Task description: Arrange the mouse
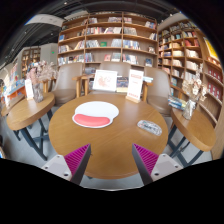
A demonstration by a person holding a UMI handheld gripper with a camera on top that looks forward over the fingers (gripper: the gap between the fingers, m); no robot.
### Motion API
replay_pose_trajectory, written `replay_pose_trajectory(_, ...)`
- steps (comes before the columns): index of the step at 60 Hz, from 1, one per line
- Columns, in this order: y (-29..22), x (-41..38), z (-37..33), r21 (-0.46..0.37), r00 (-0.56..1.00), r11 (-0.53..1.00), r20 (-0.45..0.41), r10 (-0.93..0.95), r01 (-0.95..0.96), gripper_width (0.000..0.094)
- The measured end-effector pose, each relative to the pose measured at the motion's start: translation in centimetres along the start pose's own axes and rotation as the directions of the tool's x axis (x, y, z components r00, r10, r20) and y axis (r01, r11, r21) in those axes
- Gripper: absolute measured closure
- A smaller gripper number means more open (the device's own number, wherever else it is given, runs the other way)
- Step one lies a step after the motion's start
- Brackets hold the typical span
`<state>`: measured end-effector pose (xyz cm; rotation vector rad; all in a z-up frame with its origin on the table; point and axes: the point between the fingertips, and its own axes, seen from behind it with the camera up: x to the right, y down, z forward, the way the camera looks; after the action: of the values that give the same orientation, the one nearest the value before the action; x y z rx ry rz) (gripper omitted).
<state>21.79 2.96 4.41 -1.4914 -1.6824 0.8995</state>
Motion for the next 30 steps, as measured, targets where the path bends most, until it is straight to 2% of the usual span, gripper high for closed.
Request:
replay_pose_trajectory(15, 1.4, 12.8, 3.4, -0.007, 0.988, 0.999, -0.147, 0.042, -0.043, 0.0082)
replay_pose_trajectory(30, 2.0, 18.0, 8.2, -0.018, 0.982, 0.997, -0.175, 0.064, -0.069, 0.0085)
